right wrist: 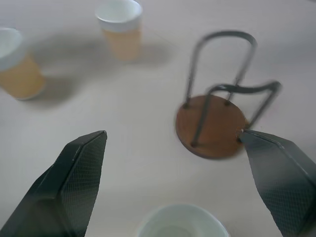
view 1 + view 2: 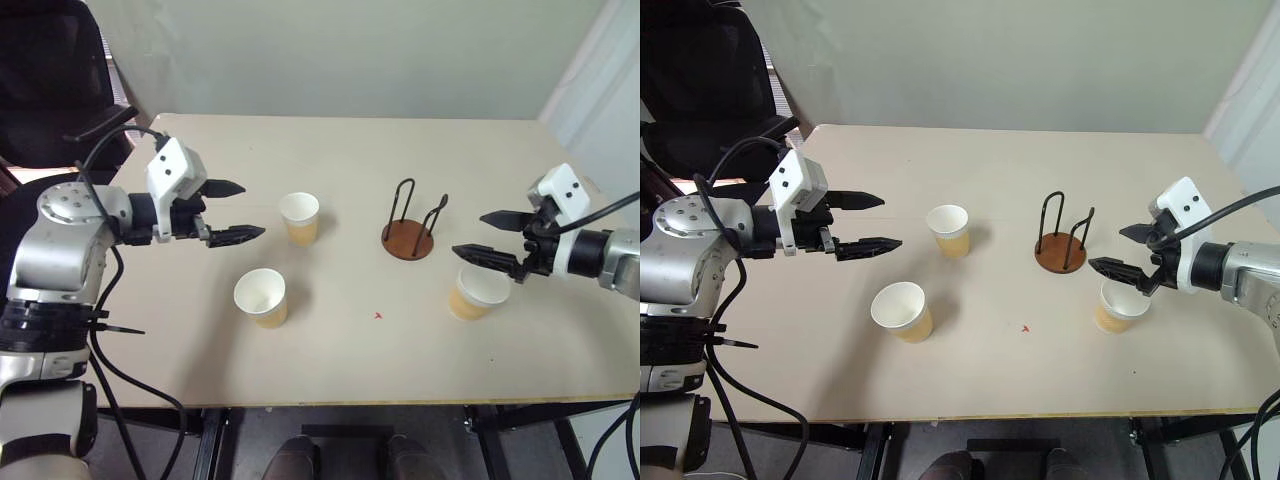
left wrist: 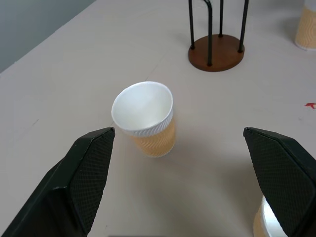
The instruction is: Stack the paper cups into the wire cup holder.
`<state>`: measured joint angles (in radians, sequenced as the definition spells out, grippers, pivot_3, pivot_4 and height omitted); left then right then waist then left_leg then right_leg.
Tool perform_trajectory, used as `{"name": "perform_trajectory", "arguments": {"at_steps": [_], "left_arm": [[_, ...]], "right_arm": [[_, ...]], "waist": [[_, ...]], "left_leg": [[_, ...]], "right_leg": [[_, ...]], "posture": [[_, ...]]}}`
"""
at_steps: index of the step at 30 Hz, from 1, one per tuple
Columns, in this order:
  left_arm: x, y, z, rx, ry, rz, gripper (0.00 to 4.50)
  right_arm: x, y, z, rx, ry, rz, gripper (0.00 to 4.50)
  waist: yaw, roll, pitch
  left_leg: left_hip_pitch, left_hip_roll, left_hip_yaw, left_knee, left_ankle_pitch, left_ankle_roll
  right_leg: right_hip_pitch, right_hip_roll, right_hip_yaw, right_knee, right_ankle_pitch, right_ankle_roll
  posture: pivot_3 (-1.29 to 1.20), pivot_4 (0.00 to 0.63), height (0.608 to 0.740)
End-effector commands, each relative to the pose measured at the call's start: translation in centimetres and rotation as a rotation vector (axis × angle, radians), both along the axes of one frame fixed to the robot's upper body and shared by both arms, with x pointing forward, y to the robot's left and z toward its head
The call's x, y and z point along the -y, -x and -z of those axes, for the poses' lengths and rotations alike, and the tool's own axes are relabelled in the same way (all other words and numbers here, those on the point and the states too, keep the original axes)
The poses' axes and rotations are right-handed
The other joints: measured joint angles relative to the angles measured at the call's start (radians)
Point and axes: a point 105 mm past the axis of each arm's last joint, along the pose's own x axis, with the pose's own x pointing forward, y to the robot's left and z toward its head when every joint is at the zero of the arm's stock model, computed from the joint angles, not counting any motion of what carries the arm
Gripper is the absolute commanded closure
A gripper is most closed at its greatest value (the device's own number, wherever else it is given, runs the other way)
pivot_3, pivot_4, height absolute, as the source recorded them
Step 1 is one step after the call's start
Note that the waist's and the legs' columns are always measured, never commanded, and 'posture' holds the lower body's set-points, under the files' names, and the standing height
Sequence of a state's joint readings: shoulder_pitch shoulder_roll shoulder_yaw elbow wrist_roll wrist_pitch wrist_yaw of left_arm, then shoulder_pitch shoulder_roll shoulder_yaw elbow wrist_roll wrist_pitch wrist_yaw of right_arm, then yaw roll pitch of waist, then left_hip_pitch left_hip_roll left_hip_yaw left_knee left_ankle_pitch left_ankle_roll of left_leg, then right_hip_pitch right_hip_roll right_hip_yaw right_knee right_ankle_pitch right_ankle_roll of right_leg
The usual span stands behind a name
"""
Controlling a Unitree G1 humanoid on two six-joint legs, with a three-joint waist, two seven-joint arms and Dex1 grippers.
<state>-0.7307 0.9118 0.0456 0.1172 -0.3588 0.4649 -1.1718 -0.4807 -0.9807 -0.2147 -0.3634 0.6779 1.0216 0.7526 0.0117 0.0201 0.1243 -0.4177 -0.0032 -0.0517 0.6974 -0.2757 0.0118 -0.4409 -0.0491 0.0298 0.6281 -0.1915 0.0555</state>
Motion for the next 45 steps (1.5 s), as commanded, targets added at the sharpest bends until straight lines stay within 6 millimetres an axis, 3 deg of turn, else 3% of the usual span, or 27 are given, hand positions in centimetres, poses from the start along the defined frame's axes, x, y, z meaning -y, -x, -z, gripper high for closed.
{"name": "perform_trajectory", "arguments": {"at_steps": [1, 9, 18, 25, 36, 39, 45], "left_arm": [[0.8, 0.0, -1.4, 0.058, -0.007, 0.022, 0.00], [1.5, -0.2, -1.4, 0.068, 0.009, 0.044, 0.00], [2.5, 0.1, -0.5, 0.041, 0.030, 0.075, 0.00], [2.9, 0.2, 0.0, 0.005, 0.075, 0.065, 0.00], [3.7, -0.2, 0.5, -0.022, 0.137, 0.044, 0.00], [3.9, -0.1, 0.8, -0.022, 0.139, 0.045, 0.00], [3.8, -0.1, 0.9, -0.016, 0.134, 0.046, 0.00]], "right_arm": [[0.3, -0.4, -0.8, 0.037, 0.012, 0.015, 0.01], [-2.2, -2.4, 1.2, -0.020, -0.010, -0.023, 0.01], [-2.4, -4.8, 3.5, -0.041, -0.004, 0.050, 0.01], [-2.5, -6.3, 3.5, -0.009, -0.026, 0.103, 0.01], [-4.7, -7.8, 2.1, 0.026, -0.121, 0.098, 0.01], [-5.4, -8.0, 2.0, 0.029, -0.138, 0.089, 0.59], [-5.9, -7.9, 2.0, 0.033, -0.152, 0.078, 2.62]], "waist": [[0.001, 0.000, 0.000], [-0.003, 0.000, 0.000], [0.000, 0.000, 0.000], [-0.003, 0.000, 0.000], [-0.002, 0.000, 0.000], [-0.002, 0.000, 0.000], [-0.002, 0.000, 0.000]], "left_leg": [[0.000, 0.000, 0.000, 0.000, 0.000, 0.000], [0.000, 0.000, 0.000, 0.000, 0.000, 0.000], [0.000, 0.000, -0.001, 0.000, 0.000, 0.000], [0.000, 0.000, -0.001, 0.000, 0.000, 0.000], [-0.001, 0.000, 0.000, 0.000, 0.000, -0.001], [-0.001, 0.000, 0.000, 0.000, 0.000, -0.001], [-0.001, 0.000, 0.000, 0.000, 0.000, -0.001]], "right_leg": [[0.000, 0.000, 0.000, 0.000, 0.000, 0.000], [-0.001, 0.000, 0.000, 0.000, 0.000, 0.000], [0.000, 0.000, -0.001, -0.001, 0.000, 0.000], [-0.001, 0.000, -0.001, 0.000, 0.000, 0.000], [-0.001, 0.000, -0.001, 0.000, 0.000, 0.000], [-0.001, 0.000, -0.001, 0.000, 0.000, 0.000], [-0.001, 0.000, -0.001, 0.000, 0.000, 0.000]], "posture": [[0.00, 0.150, 0.740], [0.00, 0.150, 0.740], [0.00, 0.150, 0.740], [0.00, 0.150, 0.740], [0.00, 0.150, 0.740], [0.00, 0.150, 0.740], [0.00, 0.150, 0.740]]}}
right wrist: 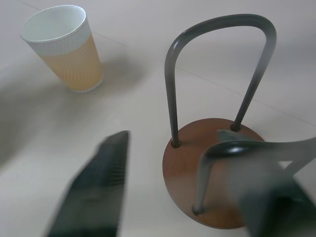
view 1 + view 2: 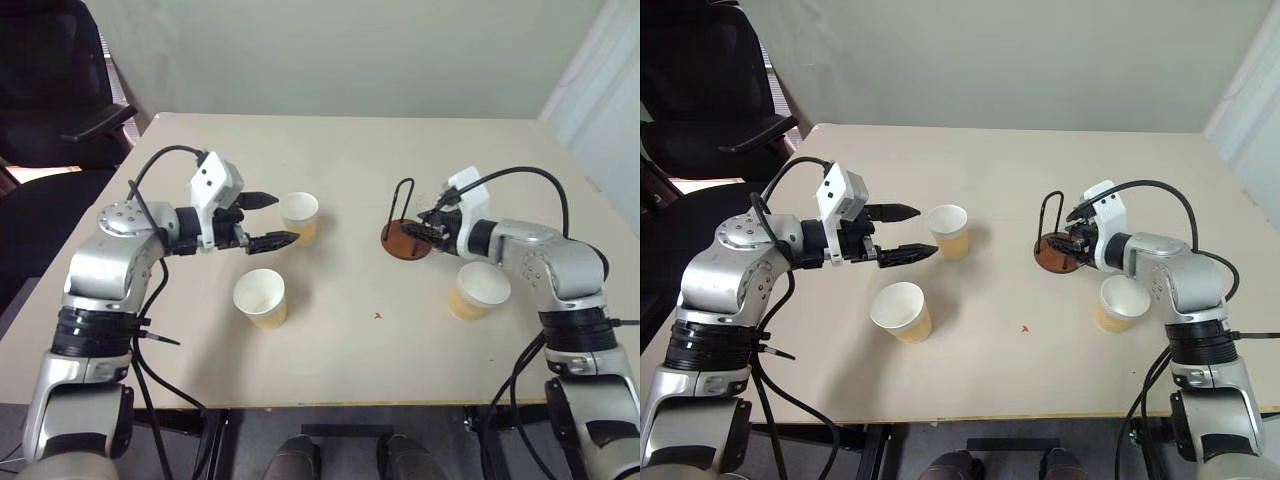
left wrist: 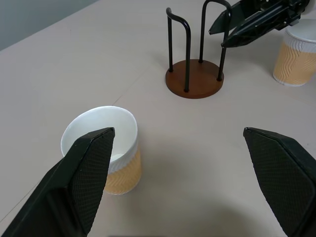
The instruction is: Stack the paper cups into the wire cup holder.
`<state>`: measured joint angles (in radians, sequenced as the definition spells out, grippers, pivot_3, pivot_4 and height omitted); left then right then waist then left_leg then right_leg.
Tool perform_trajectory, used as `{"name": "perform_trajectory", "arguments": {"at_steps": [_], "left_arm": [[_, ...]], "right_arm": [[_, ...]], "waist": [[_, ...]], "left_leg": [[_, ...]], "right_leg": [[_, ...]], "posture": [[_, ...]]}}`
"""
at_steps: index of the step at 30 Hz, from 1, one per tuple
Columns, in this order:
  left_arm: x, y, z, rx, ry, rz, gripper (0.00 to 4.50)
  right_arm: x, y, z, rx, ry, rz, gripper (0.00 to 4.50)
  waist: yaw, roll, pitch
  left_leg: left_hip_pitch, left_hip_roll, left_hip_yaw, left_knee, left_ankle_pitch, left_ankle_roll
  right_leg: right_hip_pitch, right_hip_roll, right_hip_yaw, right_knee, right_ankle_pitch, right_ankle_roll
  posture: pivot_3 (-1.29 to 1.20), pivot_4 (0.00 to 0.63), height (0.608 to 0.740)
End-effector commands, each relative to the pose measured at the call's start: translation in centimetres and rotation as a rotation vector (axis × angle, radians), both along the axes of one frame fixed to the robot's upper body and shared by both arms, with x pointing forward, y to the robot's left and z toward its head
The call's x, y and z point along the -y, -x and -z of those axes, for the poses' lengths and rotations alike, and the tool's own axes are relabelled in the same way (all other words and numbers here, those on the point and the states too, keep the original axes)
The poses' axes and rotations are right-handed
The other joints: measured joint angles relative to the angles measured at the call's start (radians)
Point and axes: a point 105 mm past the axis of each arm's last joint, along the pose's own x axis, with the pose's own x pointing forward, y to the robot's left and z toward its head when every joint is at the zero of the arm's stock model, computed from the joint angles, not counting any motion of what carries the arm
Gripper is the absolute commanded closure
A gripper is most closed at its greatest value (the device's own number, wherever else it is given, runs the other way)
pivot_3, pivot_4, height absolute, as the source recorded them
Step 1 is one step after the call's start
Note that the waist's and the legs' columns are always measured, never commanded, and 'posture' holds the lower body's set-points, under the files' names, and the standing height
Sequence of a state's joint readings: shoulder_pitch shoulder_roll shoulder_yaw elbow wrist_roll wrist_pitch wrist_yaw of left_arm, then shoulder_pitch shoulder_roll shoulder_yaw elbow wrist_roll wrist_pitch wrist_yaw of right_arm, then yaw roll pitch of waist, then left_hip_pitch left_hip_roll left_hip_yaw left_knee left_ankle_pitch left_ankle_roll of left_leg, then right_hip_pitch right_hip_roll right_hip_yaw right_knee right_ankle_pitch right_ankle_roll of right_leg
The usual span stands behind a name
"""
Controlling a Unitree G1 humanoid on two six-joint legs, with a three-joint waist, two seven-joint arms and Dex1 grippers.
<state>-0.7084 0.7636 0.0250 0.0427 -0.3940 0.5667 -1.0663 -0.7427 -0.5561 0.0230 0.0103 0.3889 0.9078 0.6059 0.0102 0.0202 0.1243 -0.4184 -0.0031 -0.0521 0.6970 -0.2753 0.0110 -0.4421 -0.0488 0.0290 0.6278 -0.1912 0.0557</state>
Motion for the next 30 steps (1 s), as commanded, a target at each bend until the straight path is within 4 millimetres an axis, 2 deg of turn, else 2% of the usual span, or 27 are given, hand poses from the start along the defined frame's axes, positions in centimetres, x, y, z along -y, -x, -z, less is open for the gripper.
{"name": "perform_trajectory", "arguments": {"at_steps": [1, 5, 6, 9, 13, 16, 21, 24, 30], "left_arm": [[0.0, 0.5, -1.0, 0.050, 0.000, 0.019, 0.00], [-0.1, 0.9, -0.7, 0.044, -0.025, 0.045, 0.00], [-0.2, 1.0, -0.6, 0.043, -0.032, 0.049, 0.00], [-0.6, 1.6, -0.5, 0.028, -0.089, 0.094, 0.00], [-0.1, 2.9, -0.7, 0.004, -0.147, 0.207, 0.00], [0.3, 4.1, -1.1, -0.020, -0.181, 0.299, 0.00], [0.8, 5.3, -1.5, -0.046, -0.209, 0.384, 0.00], [1.0, 5.4, -1.6, -0.045, -0.217, 0.398, 0.00], [1.1, 5.2, -1.5, -0.046, -0.226, 0.397, 0.00]], "right_arm": [[-0.1, 0.0, -1.9, 0.074, -0.015, -0.003, 2.97], [-0.4, 0.7, -3.0, 0.114, -0.008, -0.050, 4.40], [-0.5, 1.0, -3.3, 0.122, -0.006, -0.065, 4.46], [-1.5, 3.5, -4.9, 0.179, 0.040, -0.231, 4.46], [-2.1, 7.0, -5.8, 0.167, 0.121, -0.422, 4.46], [-2.1, 9.8, -5.6, 0.124, 0.208, -0.555, 4.46], [-2.3, 12.9, -4.4, 0.041, 0.278, -0.688, 4.46], [-2.8, 13.9, -3.3, 0.013, 0.282, -0.732, 4.46], [-4.6, 13.6, -0.7, -0.010, 0.268, -0.761, 4.46]], "waist": [[0.000, 0.000, 0.000], [0.000, 0.000, 0.000], [0.000, 0.000, 0.000], [0.001, 0.000, 0.000], [0.002, 0.000, 0.000], [0.004, 0.000, 0.000], [0.003, 0.000, 0.000], [0.001, 0.000, 0.000], [-0.002, 0.000, 0.000]], "left_leg": [[0.000, 0.000, 0.000, 0.000, 0.000, 0.000], [0.000, 0.000, 0.000, 0.000, 0.000, 0.000], [0.000, 0.000, 0.000, 0.000, 0.000, 0.000], [-0.001, 0.000, 0.000, 0.000, 0.000, 0.000], [-0.002, 0.000, 0.000, -0.002, -0.001, -0.001], [-0.002, 0.000, -0.001, -0.001, -0.001, -0.002], [-0.001, 0.000, 0.000, -0.001, -0.001, -0.002], [0.000, 0.000, -0.001, -0.001, 0.000, -0.003], [0.001, 0.001, -0.001, 0.000, 0.001, -0.002]], "right_leg": [[0.000, 0.000, 0.000, 0.000, 0.000, 0.000], [0.000, 0.000, 0.000, 0.000, 0.000, 0.000], [0.000, 0.000, 0.000, 0.000, 0.000, 0.000], [-0.001, 0.000, 0.000, -0.001, 0.000, 0.000], [-0.001, 0.000, 0.000, -0.001, -0.001, 0.000], [-0.001, 0.000, 0.000, -0.001, -0.001, -0.001], [0.000, 0.001, 0.001, -0.001, -0.001, -0.001], [0.000, 0.001, 0.001, 0.000, -0.001, -0.001], [0.000, 0.001, 0.001, 0.001, 0.000, -0.001]], "posture": [[0.00, 0.150, 0.740], [0.00, 0.150, 0.740], [0.00, 0.150, 0.740], [0.00, 0.150, 0.740], [0.00, 0.150, 0.740], [0.00, 0.150, 0.740], [0.00, 0.150, 0.740], [0.00, 0.150, 0.740], [0.00, 0.150, 0.740]]}}
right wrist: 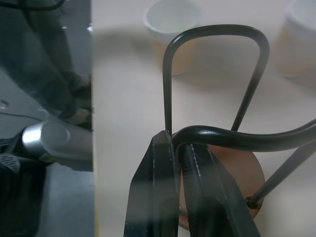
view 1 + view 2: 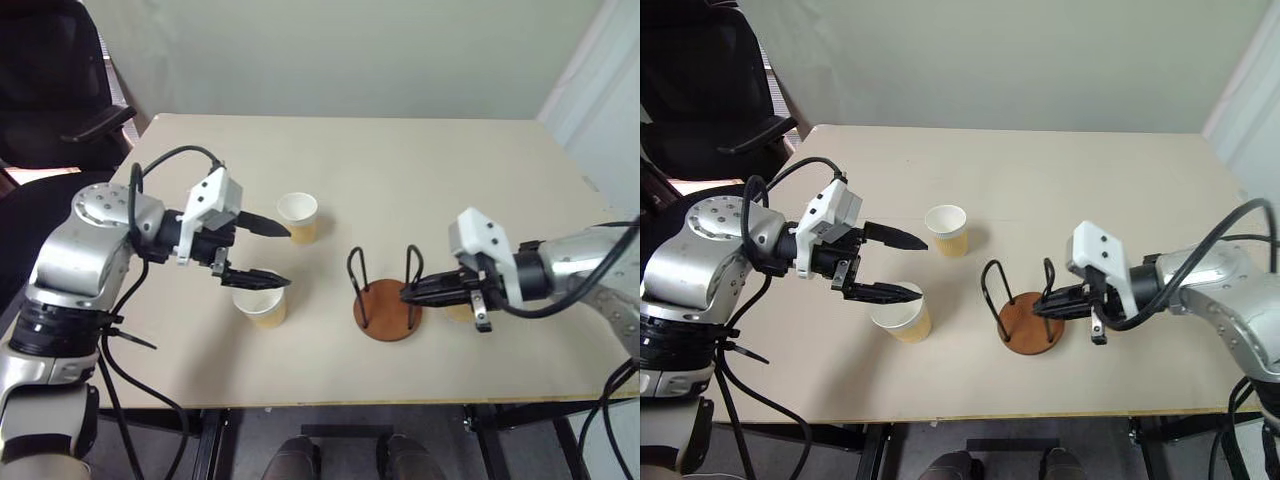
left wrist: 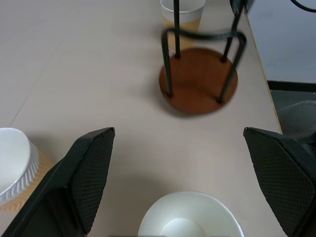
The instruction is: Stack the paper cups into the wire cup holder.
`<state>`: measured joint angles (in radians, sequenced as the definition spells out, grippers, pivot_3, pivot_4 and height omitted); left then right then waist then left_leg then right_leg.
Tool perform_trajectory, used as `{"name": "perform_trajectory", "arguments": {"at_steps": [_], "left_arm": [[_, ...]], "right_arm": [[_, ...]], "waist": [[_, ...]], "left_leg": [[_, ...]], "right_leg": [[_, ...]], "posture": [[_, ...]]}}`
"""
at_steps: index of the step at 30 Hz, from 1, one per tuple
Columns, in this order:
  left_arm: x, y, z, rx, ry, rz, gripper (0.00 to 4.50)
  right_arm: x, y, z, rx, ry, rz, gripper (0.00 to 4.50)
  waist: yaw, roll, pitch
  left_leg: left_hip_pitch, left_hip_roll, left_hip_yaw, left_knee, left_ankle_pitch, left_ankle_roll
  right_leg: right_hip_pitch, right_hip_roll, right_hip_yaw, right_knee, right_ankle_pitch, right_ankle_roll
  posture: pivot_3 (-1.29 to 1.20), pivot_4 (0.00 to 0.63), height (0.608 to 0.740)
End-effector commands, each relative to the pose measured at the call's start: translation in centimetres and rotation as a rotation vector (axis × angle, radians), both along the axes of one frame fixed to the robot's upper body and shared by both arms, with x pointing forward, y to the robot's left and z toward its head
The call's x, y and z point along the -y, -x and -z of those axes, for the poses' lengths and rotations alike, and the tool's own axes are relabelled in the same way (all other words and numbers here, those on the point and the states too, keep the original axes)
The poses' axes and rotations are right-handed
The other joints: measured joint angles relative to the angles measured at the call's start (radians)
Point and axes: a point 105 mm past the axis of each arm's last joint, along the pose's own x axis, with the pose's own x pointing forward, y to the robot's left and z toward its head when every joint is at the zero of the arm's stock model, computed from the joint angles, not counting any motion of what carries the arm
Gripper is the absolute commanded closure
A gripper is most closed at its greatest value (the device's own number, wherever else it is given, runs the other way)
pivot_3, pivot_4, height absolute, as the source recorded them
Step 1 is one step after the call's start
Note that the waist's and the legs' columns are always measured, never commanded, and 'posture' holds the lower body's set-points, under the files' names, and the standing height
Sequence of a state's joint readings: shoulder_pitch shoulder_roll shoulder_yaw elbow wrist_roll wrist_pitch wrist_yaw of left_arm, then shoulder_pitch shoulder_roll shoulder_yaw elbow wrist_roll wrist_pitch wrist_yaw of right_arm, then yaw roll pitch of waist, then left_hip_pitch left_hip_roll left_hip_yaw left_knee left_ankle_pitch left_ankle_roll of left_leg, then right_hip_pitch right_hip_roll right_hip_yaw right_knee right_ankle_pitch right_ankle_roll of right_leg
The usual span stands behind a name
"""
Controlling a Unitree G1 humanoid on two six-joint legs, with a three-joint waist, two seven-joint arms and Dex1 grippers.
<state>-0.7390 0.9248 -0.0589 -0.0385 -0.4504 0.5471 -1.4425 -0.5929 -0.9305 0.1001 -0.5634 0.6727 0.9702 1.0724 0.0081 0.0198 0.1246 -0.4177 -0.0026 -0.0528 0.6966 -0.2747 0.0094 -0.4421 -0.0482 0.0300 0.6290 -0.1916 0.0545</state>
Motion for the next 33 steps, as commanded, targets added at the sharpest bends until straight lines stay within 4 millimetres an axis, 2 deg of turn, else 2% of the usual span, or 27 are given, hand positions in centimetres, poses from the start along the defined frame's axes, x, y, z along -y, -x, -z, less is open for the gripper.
{"name": "perform_trajectory", "arguments": {"at_steps": [1, 5, 11, 15, 19, 24, 25, 30, 33], "left_arm": [[0.2, 0.3, -1.0, 0.039, -0.012, 0.021, 0.00], [0.3, 0.2, -1.1, 0.045, -0.019, 0.019, 0.00], [0.2, 0.2, -1.0, 0.051, -0.028, 0.017, 0.00], [0.2, 0.1, -0.9, 0.053, -0.033, 0.015, 0.00], [0.3, 0.1, -0.8, 0.054, -0.032, 0.018, 0.00], [0.2, 0.1, -0.8, 0.056, -0.048, 0.034, 0.00], [0.1, 0.2, -0.7, 0.055, -0.054, 0.037, 0.00], [-0.8, 1.2, -0.8, 0.055, -0.121, 0.069, 0.00], [-1.2, 2.3, -0.7, 0.050, -0.169, 0.113, 0.00]], "right_arm": [[-1.1, -0.1, 0.8, 0.033, 0.003, -0.026, 4.46], [-1.7, -0.6, 1.5, 0.019, 0.028, -0.020, 4.46], [-0.9, -1.2, 2.2, 0.021, 0.119, 0.015, 4.46], [0.3, -1.1, 1.5, 0.019, 0.138, 0.038, 3.42], [1.7, -0.1, 1.5, 0.020, 0.168, 0.061, 1.95], [2.3, 1.4, 1.0, 0.033, 0.176, 0.067, 0.27], [2.5, 1.6, 1.0, 0.037, 0.180, 0.071, 0.04], [4.0, 1.8, -1.1, 0.057, 0.161, 0.146, 0.04], [5.2, 1.1, -2.4, -0.006, 0.061, 0.245, 0.04]], "waist": [[0.000, 0.000, 0.000], [0.000, 0.000, 0.000], [0.000, 0.000, 0.000], [0.000, 0.000, 0.000], [0.002, 0.000, 0.000], [0.001, 0.000, 0.000], [0.001, 0.000, 0.000], [0.001, 0.000, 0.000], [0.001, 0.000, 0.000]], "left_leg": [[0.000, 0.000, 0.000, 0.000, 0.000, 0.000], [0.000, 0.000, 0.000, 0.000, 0.000, 0.001], [0.000, 0.000, 0.000, 0.000, 0.000, 0.001], [0.000, 0.000, 0.000, 0.000, 0.000, 0.001], [-0.001, 0.000, -0.001, -0.001, 0.000, 0.001], [-0.001, 0.000, 0.000, -0.002, -0.001, 0.001], [-0.001, 0.000, 0.000, -0.002, -0.001, 0.001], [0.000, 0.000, 0.000, -0.002, -0.001, 0.001], [0.000, 0.000, 0.000, -0.002, -0.001, 0.001]], "right_leg": [[0.000, 0.000, 0.000, 0.000, 0.000, 0.000], [0.000, 0.000, 0.000, 0.000, 0.000, 0.000], [0.000, 0.000, -0.001, -0.001, 0.000, 0.000], [0.001, 0.000, -0.001, -0.001, 0.000, 0.000], [0.001, 0.000, -0.001, -0.001, 0.000, 0.000], [0.000, 0.000, -0.001, -0.002, 0.000, 0.000], [0.000, 0.000, -0.001, -0.002, 0.000, 0.000], [0.000, 0.000, 0.000, -0.002, 0.000, 0.000], [0.000, 0.000, 0.000, -0.002, -0.001, -0.001]], "posture": [[0.00, 0.150, 0.740], [0.00, 0.150, 0.740], [0.00, 0.150, 0.740], [0.00, 0.150, 0.740], [0.00, 0.150, 0.740], [0.00, 0.150, 0.740], [0.00, 0.150, 0.740], [0.00, 0.150, 0.740], [0.00, 0.150, 0.740]]}}
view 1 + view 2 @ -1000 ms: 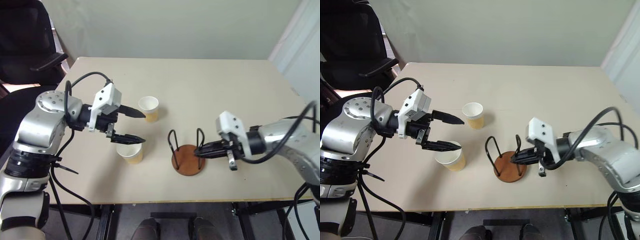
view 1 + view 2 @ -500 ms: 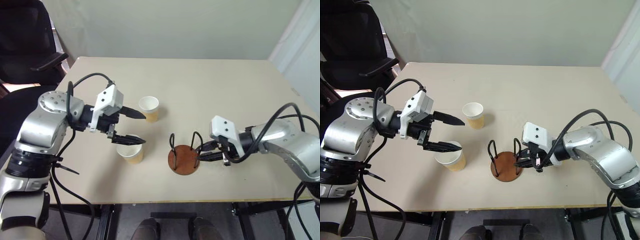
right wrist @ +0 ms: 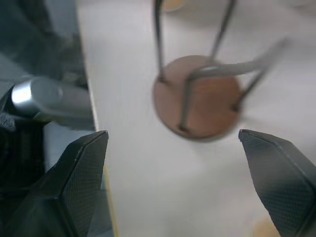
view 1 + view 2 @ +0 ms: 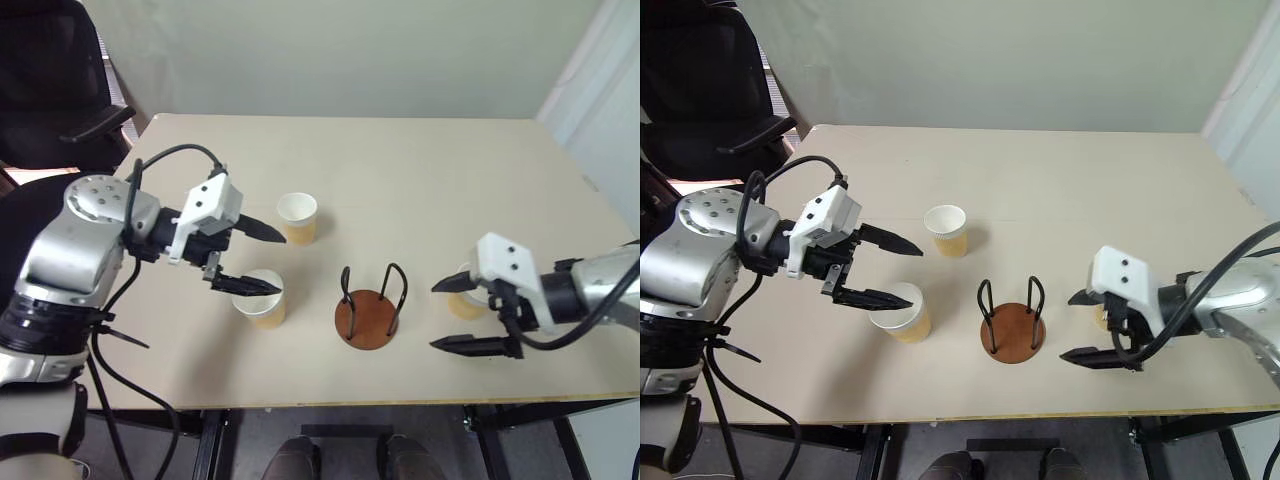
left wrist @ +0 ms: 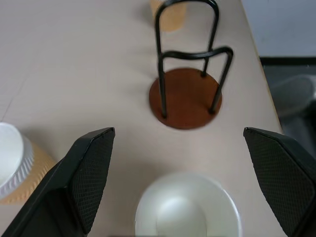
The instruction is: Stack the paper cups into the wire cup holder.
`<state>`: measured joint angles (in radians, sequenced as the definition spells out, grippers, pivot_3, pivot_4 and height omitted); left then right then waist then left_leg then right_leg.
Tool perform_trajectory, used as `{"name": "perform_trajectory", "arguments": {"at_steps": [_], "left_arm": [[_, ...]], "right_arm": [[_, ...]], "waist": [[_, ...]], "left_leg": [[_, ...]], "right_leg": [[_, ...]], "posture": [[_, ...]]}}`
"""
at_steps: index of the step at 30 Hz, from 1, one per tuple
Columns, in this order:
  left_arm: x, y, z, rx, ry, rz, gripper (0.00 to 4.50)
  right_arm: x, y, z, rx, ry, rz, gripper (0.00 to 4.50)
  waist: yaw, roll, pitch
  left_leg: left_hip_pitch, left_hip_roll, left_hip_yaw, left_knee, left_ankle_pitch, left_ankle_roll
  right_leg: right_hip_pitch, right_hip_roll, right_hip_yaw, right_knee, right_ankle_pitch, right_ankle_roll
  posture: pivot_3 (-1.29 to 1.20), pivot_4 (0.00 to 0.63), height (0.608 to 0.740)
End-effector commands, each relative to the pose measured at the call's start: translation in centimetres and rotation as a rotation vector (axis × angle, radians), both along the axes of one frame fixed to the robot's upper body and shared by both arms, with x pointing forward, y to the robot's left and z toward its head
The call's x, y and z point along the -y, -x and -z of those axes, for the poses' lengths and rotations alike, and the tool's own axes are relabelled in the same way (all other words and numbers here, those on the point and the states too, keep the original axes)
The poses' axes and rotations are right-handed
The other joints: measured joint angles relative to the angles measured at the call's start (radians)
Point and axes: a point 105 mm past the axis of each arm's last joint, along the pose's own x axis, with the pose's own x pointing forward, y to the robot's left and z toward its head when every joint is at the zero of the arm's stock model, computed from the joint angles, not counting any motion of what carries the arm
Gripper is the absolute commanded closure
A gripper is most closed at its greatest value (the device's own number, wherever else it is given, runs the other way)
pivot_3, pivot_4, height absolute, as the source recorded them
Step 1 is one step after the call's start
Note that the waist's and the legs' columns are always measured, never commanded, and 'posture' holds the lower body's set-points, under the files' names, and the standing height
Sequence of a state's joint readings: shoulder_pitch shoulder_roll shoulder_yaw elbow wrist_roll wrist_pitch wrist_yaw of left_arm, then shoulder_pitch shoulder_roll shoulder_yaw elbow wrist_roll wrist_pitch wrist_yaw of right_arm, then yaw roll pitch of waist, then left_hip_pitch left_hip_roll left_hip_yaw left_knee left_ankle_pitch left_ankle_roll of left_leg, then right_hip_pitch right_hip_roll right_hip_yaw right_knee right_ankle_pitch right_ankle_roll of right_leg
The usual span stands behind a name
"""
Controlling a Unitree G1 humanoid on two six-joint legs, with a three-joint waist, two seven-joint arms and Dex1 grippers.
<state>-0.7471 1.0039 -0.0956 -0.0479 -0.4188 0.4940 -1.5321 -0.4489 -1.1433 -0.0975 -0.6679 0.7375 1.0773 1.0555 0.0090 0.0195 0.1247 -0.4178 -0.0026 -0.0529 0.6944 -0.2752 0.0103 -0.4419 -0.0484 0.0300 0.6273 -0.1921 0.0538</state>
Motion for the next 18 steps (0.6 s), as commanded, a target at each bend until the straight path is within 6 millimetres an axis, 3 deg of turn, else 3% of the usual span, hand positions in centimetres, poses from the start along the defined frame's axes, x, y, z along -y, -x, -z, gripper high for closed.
{"name": "perform_trajectory", "arguments": {"at_steps": [1, 12, 18], "left_arm": [[-0.4, 1.7, -0.7, 0.040, -0.063, 0.074, 0.00], [-2.0, 2.0, 1.6, 0.201, -0.332, 0.148, 0.00], [-1.8, 2.0, 3.0, 0.222, -0.382, 0.191, 0.00]], "right_arm": [[1.1, -0.4, -2.2, 0.004, -0.100, 0.084, 0.04], [0.8, -0.7, -4.1, 0.035, -0.228, 0.078, 0.04], [0.3, 0.1, -4.9, 0.046, -0.263, 0.012, 0.04]], "waist": [[0.000, 0.000, 0.000], [0.000, 0.000, 0.000], [-0.002, 0.000, 0.000]], "left_leg": [[0.000, 0.000, 0.000, 0.000, 0.000, 0.000], [0.000, 0.000, 0.000, -0.001, -0.001, 0.001], [0.000, 0.000, 0.000, -0.001, -0.001, 0.002]], "right_leg": [[0.000, 0.000, 0.000, 0.000, 0.000, 0.000], [-0.001, 0.000, 0.000, 0.000, -0.001, -0.002], [-0.001, 0.000, 0.000, 0.001, -0.002, -0.003]], "posture": [[0.00, 0.150, 0.740], [0.00, 0.150, 0.740], [0.00, 0.150, 0.740]]}}
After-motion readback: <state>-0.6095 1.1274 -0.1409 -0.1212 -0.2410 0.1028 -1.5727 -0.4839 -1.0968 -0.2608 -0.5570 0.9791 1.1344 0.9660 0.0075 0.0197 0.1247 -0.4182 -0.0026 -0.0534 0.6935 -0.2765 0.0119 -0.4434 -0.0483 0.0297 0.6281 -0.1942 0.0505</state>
